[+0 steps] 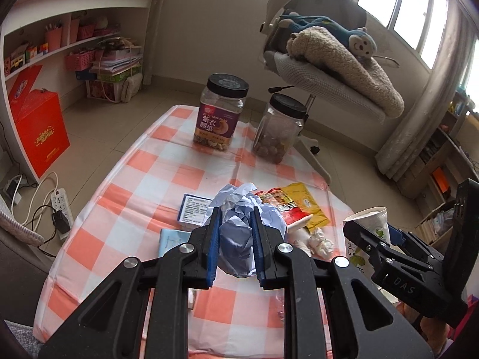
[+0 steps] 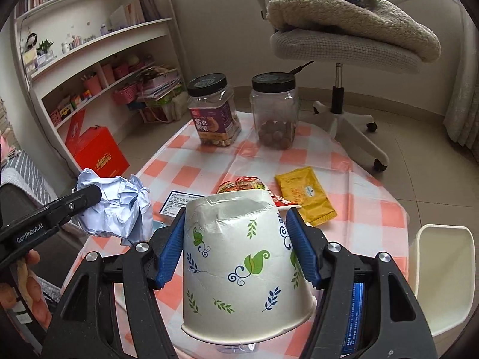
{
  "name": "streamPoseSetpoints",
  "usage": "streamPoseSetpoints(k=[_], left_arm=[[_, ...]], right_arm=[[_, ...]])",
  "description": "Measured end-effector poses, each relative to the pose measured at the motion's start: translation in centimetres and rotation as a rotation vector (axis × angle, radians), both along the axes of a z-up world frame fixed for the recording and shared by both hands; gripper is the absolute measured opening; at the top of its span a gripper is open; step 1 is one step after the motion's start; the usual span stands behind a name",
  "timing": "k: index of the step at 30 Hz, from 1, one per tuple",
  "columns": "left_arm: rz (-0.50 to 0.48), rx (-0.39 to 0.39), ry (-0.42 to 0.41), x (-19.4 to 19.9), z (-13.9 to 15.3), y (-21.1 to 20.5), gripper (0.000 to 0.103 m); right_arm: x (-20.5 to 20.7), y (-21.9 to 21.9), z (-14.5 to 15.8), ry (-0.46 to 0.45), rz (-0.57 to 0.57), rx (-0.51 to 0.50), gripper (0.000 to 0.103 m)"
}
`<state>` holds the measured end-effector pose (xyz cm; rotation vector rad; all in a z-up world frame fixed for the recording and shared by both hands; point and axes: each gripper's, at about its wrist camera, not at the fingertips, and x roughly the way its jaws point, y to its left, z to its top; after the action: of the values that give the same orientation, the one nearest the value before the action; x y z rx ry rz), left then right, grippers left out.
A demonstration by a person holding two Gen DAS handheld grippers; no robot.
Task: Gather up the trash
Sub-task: 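Carry the cup into the white bin and open the right gripper while the left carries the paper, then open the left gripper over the white bin to drop the paper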
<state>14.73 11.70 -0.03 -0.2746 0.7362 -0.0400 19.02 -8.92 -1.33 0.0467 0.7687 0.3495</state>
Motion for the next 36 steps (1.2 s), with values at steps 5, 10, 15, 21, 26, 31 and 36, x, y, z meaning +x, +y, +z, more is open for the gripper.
streamPoseSetpoints(k=[5,10,15,21,26,31,36], left_arm=[[-0.054,0.005,-0.03,0.2,0.4,-3.7,0.02],[-0.127,0.027,-0.042,0.5,0.4,-7.6,0.02],[-0.19,0.014,-0.022,0.7,-0.6,-11.6,0.02],[-0.276,0.017,0.002,0.9,-1.5,-17.1,0.02],[-0.365,0.028,0.009,0.9,-1.6,-22.4,0.02],[-0.451,0.042,0.015,1.3,-1.6,-27.9,0.02],[-0.522,0.038,0.031,1.8,-1.9,-32.8,0.021]], right_arm=[[-0.7,-3.4,0.7,-0.031,-0.068,-0.008,0.063],[-1.2,-7.7,1.4,-0.048,-0.158,-0.012,0.063],[-1.5,-12.7,1.6,-0.041,-0.264,-0.012,0.063],[-2.1,-19.7,1.2,-0.02,-0.417,-0.004,0.063],[-3.1,-25.4,1.7,-0.033,-0.556,0.015,0.064],[-4.3,-29.7,2.6,-0.054,-0.655,0.045,0.068],[-5.1,-32.8,2.5,-0.045,-0.749,0.074,0.092]])
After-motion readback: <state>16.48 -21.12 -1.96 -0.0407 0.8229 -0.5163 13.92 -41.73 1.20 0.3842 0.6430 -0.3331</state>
